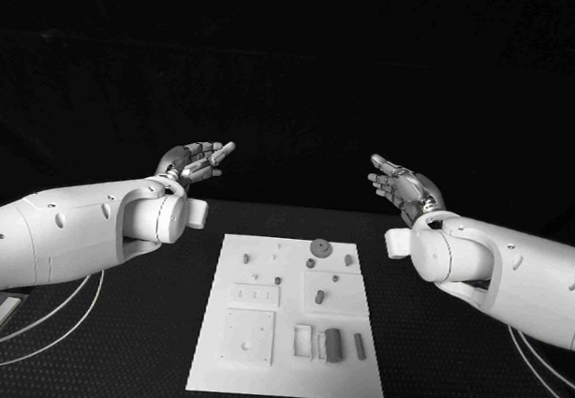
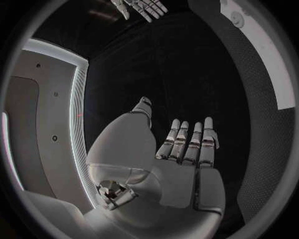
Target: Assemble the parts on the task board
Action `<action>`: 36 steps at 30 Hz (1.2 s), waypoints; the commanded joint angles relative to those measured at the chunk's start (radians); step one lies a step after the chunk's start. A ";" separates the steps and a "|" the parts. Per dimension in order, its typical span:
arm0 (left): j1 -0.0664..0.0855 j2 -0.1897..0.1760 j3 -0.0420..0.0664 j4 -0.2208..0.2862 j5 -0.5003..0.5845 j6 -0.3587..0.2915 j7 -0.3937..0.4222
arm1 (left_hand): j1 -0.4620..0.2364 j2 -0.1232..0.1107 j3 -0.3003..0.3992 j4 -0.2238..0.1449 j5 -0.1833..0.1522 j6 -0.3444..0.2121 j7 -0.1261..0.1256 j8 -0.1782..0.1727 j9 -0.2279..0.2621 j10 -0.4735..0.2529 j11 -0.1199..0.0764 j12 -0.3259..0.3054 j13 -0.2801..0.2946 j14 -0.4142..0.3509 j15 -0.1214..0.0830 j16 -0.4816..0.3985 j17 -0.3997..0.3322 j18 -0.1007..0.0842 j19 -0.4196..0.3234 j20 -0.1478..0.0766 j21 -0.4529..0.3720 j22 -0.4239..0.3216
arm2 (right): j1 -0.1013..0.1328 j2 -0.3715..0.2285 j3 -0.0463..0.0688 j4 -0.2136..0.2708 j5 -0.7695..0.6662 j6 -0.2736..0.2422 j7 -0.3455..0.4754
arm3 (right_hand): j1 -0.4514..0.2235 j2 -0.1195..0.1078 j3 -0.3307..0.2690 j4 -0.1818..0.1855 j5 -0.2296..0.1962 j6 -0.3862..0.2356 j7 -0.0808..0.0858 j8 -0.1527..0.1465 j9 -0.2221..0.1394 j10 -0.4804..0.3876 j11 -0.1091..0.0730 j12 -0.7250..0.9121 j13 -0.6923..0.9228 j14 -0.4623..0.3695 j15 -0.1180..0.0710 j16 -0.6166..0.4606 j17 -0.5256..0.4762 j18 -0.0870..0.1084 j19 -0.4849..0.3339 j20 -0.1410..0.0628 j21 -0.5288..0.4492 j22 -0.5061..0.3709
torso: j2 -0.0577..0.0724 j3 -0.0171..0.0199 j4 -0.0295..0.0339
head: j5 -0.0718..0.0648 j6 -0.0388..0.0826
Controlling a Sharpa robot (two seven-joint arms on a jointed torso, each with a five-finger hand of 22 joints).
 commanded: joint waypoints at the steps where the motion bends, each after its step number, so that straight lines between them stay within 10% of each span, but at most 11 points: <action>1: 0.018 0.007 -0.009 -0.028 0.002 0.138 -0.101 | 0.049 -0.001 0.000 0.016 0.007 0.024 0.006 0.015 0.018 0.025 0.006 0.006 0.004 0.018 0.007 0.008 0.017 -0.015 0.022 0.005 0.007 0.026 | 0.031 0.010 -0.018 -0.041 -0.043 0.227 -0.154 | 0.020 0.003 0.008 -0.009 0.006 0.013 0.084 0.010 0.013 0.018 0.007 0.006 0.003 0.011 0.011 0.014 0.013 -0.008 0.000 0.010 0.005 0.021 | 0.000 -0.0007 -0.0002 | 0.001 -0.002; 7: 0.024 0.008 -0.014 -0.038 0.002 0.148 -0.110 | 0.050 0.000 0.000 0.015 0.007 0.028 0.011 0.018 0.020 0.037 0.011 0.008 0.005 0.036 0.011 0.019 0.035 -0.015 0.024 0.004 0.008 0.028 | 0.073 0.020 -0.047 -0.089 -0.055 0.317 -0.221 | 0.066 0.003 0.013 -0.063 0.006 0.037 0.096 0.030 0.035 0.037 0.020 0.015 0.005 0.056 0.028 0.056 0.051 -0.004 0.017 0.009 0.015 0.091 | 0.000 -0.0007 -0.0002 | 0.001 -0.002; 12: 0.024 0.008 -0.014 -0.038 0.002 0.148 -0.110 | 0.078 0.009 0.013 0.014 0.009 0.073 0.058 0.039 0.027 0.138 0.057 0.036 0.020 0.135 0.041 0.074 0.080 -0.003 0.083 -0.017 0.037 0.041 | 0.086 0.024 -0.056 -0.103 -0.059 0.345 -0.242 | 0.144 -0.041 0.033 -0.142 0.007 0.083 0.092 0.063 0.068 0.064 0.019 0.028 0.008 0.121 0.039 0.110 0.096 0.016 0.089 0.002 0.047 0.301 | 0.000 -0.0007 -0.0002 | 0.001 -0.002; 13: 0.024 0.006 -0.018 -0.038 -0.070 0.161 -0.122 | 0.091 0.009 0.017 0.012 0.011 0.084 0.065 0.043 0.028 0.167 0.068 0.050 0.025 0.172 0.043 0.094 0.087 0.006 0.108 -0.020 0.048 0.045 | 0.087 0.034 -0.056 -0.155 -0.319 0.310 -0.254 | 0.153 -0.045 0.036 -0.153 0.006 0.093 0.093 0.069 0.069 0.077 0.020 0.035 0.010 0.142 0.040 0.124 0.105 0.020 0.106 0.001 0.054 0.344 | 0.000 -0.0012 0.0009 | 0.001 0.001; 18: 0.024 0.000 -0.019 -0.034 -0.131 0.196 -0.142 | 0.235 -0.033 0.041 -0.023 0.011 0.173 0.088 0.075 0.033 0.295 0.072 0.105 0.045 0.370 0.012 0.190 0.126 0.077 0.263 -0.040 0.114 0.062 | 0.087 0.074 -0.056 -0.220 -0.562 0.278 -0.246 | 0.219 -0.070 0.066 -0.188 0.007 0.199 0.104 0.121 0.083 0.205 0.026 0.098 0.033 0.260 0.036 0.179 0.123 0.061 0.241 -0.016 0.101 0.535 | -0.001 -0.0031 -0.0012 | 0.002 0.002; 26: 0.024 -0.045 -0.019 0.011 -0.253 0.349 -0.159 | 0.338 -0.020 0.038 0.000 0.010 0.270 0.104 0.087 0.018 0.446 0.076 0.156 0.066 0.513 -0.046 0.241 0.158 0.096 0.401 -0.073 0.147 0.054 | 0.087 0.102 -0.054 -0.244 -0.847 0.251 -0.247 | 0.269 -0.087 0.082 -0.188 0.007 0.270 0.093 0.140 0.080 0.282 0.012 0.116 0.034 0.412 -0.016 0.234 0.138 0.118 0.393 -0.026 0.128 0.511 | 0.008 -0.0019 -0.0057 | 0.003 0.005; 30: 0.024 -0.045 -0.018 0.028 -0.269 0.339 -0.148 | 0.358 -0.026 0.013 0.012 0.009 0.280 0.101 0.075 0.006 0.465 0.074 0.147 0.063 0.591 -0.083 0.276 0.185 0.107 0.476 -0.094 0.170 0.056 | 0.088 0.114 -0.053 -0.258 -0.959 0.262 -0.262 | 0.298 -0.099 0.085 -0.189 0.008 0.316 0.093 0.153 0.081 0.387 -0.028 0.162 0.057 0.537 -0.066 0.283 0.161 0.157 0.506 -0.034 0.156 0.502 | 0.018 0.0019 0.0021 | 0.003 0.001; 36: 0.024 -0.061 -0.018 0.085 -0.271 0.336 -0.139 | 0.351 -0.024 -0.017 0.014 0.008 0.286 0.103 0.064 -0.005 0.470 0.075 0.132 0.057 0.599 -0.085 0.270 0.198 0.101 0.492 -0.102 0.162 0.047 | 0.087 0.145 -0.052 -0.294 -1.153 0.291 -0.283 | 0.348 -0.129 0.077 -0.189 0.007 0.378 0.071 0.172 0.089 0.527 -0.089 0.219 0.093 0.713 -0.146 0.354 0.202 0.213 0.684 -0.048 0.214 0.499 | 0.037 0.0085 0.0194 | -0.005 0.003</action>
